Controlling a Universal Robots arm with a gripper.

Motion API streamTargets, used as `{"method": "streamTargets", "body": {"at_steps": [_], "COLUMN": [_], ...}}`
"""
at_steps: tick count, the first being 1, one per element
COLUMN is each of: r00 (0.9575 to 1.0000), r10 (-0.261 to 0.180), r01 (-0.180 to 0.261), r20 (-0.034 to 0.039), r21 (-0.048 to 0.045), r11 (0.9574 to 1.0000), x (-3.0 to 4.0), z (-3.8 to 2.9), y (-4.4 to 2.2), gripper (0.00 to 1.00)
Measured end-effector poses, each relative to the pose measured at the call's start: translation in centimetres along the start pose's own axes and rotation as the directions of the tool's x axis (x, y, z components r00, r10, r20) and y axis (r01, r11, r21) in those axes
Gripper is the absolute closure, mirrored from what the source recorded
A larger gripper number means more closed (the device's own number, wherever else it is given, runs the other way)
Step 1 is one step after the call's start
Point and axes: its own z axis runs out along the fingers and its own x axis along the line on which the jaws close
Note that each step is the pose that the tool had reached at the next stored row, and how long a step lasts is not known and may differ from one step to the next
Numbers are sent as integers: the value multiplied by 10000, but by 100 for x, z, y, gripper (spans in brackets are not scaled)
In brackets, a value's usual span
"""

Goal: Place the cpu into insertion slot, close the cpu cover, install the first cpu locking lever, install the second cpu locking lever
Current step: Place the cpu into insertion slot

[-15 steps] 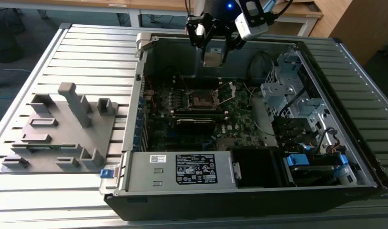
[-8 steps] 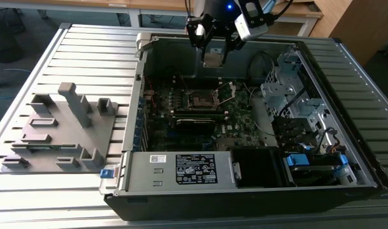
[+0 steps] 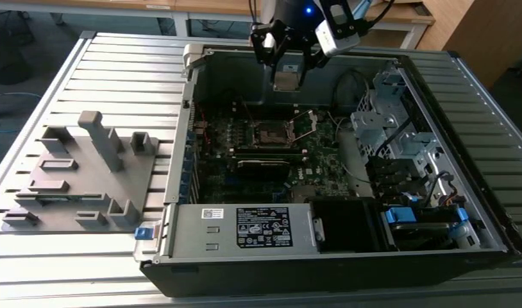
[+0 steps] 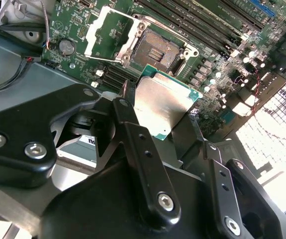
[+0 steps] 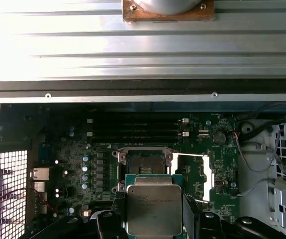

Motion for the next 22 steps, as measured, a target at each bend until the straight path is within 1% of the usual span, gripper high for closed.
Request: {"method": "streamTargets", "body": {"at_steps": [5,10,15,19,22], "r00": [10000,10000,10000,10000,10000], "r10": [1,-1,-2,-7,-22], "r01": [-1,1,2,7,22], "r20": [2,16,21,22,36], "r21": [1,0,2,0,0], "r11": [10000,10000,10000,10000,10000], "x": [0,18,38,43,46], "z": [42,105,190,262,316], "y": [-4,-10,-18,-25,-30], "gripper": [46,46,46,46,46]}}
